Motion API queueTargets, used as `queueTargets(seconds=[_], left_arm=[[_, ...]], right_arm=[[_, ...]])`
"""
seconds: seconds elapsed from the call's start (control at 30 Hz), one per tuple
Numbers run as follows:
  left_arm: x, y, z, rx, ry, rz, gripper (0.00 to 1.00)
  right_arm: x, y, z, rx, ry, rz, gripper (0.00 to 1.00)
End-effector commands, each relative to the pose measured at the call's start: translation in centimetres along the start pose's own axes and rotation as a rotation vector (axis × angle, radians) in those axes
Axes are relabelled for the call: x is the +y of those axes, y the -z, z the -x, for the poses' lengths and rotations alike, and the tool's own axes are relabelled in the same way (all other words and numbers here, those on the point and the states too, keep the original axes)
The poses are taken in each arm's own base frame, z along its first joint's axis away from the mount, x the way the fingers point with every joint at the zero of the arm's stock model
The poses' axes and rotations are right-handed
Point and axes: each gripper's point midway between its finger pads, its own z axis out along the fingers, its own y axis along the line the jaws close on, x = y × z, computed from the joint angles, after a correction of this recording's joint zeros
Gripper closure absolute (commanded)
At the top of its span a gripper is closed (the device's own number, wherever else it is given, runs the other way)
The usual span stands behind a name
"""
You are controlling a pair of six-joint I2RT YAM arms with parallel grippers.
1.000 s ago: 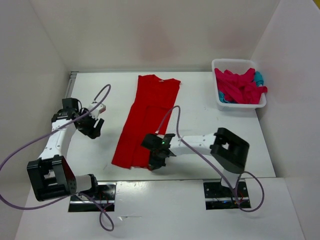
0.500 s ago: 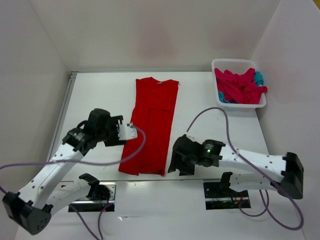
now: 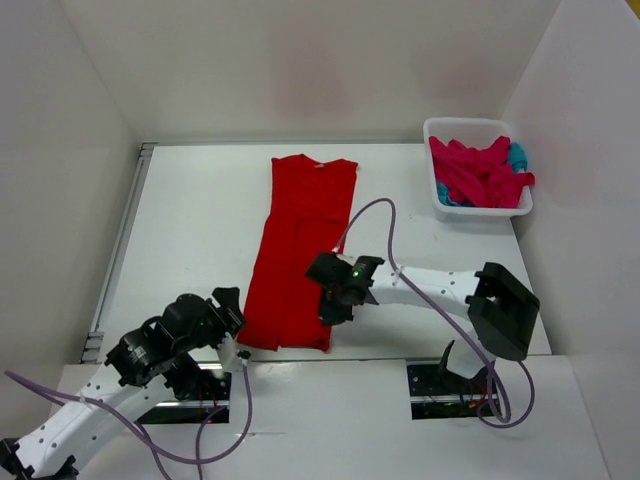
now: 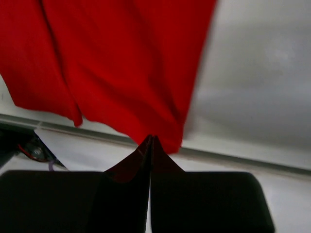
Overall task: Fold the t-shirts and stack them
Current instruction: Grab the bottom of the folded rectangular tshirt with both arms
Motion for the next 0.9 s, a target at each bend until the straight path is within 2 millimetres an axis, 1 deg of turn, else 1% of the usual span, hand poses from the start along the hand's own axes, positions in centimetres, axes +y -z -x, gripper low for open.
queueTargets(seconds=[0.0, 0.03, 0.07, 0.1, 0.13, 0.2, 0.23, 0.27, 0.3, 0.33, 0.37, 0.4, 0.43, 0.5, 0.53, 0.57, 0.6, 0.63, 0.67, 0.73, 0.77, 0.8, 0.87], left_arm=[[-0.7, -0.8, 0.9, -0.04, -0.19, -0.002, 0.29], [-1.4, -0.9, 1.1, -0.054, -0.203, -0.029, 0.29], [-1.5, -0.8, 1.4, -0.069, -0.203, -0.03, 0.29], [-1.9, -0.8, 1.4, -0.072, -0.202, -0.043, 0.29], [-2.6, -1.1, 1.6, -0.087, -0.211, -0.065, 0.29], [-3.4, -1.3, 1.9, -0.101, -0.219, -0.089, 0.29], [-3.2, -1.3, 2.1, -0.113, -0.229, -0.076, 0.29], [-3.8, -1.5, 2.5, -0.138, -0.239, -0.092, 0.29], [-3.7, -1.5, 2.8, -0.153, -0.238, -0.089, 0.29], [-4.0, -1.5, 3.1, -0.171, -0.236, -0.098, 0.31], [-3.6, -1.2, 3.6, -0.201, -0.233, -0.095, 0.31], [-4.5, -1.3, 3.9, -0.222, -0.226, -0.158, 0.31], [-4.8, -1.3, 3.9, -0.228, -0.222, -0.19, 0.31], [-4.9, -1.5, 3.9, -0.24, -0.214, -0.256, 0.31], [-4.8, -1.5, 3.9, -0.242, -0.203, -0.275, 0.31], [-5.0, -1.9, 3.9, -0.248, -0.199, -0.311, 0.31], [-5.0, -1.9, 3.9, -0.251, -0.197, -0.327, 0.31], [-4.6, -1.9, 4.0, -0.259, -0.184, -0.334, 0.31], [-4.9, -2.2, 4.0, -0.265, -0.179, -0.37, 0.31], [-4.7, -2.2, 4.0, -0.266, -0.166, -0.389, 0.31], [-4.6, -2.4, 4.0, -0.268, -0.164, -0.406, 0.31], [-5.1, -2.3, 3.7, -0.256, -0.166, -0.432, 0.31], [-5.9, -2.0, 3.2, -0.233, -0.19, -0.475, 0.31]], right_arm=[[2.7, 0.2, 2.6, -0.063, 0.07, 0.072, 1.0], [2.7, 0.2, 2.6, -0.063, 0.07, 0.073, 1.0], [3.1, 0.5, 2.7, -0.07, 0.07, 0.089, 1.0], [2.5, 0.0, 2.8, -0.071, 0.062, 0.082, 1.0], [2.6, -0.1, 2.5, -0.057, 0.062, 0.092, 1.0], [2.6, -1.3, 2.0, -0.027, 0.064, 0.092, 1.0], [2.3, -1.9, 1.7, -0.008, 0.064, 0.077, 1.0], [2.7, -2.3, 1.8, -0.009, 0.078, 0.078, 1.0], [2.5, -3.3, 1.1, 0.02, 0.089, 0.053, 1.0], [3.3, -3.6, 1.0, 0.019, 0.111, 0.064, 1.0], [3.5, -3.9, 0.8, 0.036, 0.112, 0.064, 1.0], [3.3, -4.4, 0.1, 0.054, 0.125, 0.04, 1.0], [3.5, -4.4, -0.6, 0.06, 0.144, 0.043, 1.0], [2.9, -4.5, -1.8, 0.088, 0.137, 0.023, 1.0], [2.1, -4.7, -2.8, 0.107, 0.14, 0.014, 1.0], [1.8, -4.9, -3.3, 0.112, 0.124, 0.01, 1.0], [1.5, -4.8, -3.4, 0.112, 0.113, 0.009, 1.0], [1.3, -4.8, -4.3, 0.131, 0.12, 0.004, 1.0], [1.4, -4.7, -4.8, 0.136, 0.134, 0.006, 1.0], [1.7, -4.4, -5.0, 0.133, 0.149, 0.001, 1.0], [1.8, -4.3, -4.7, 0.118, 0.149, -0.006, 1.0], [2.0, -4.1, -5.0, 0.121, 0.158, -0.005, 1.0], [2.1, -3.9, -4.8, 0.112, 0.158, -0.008, 1.0]])
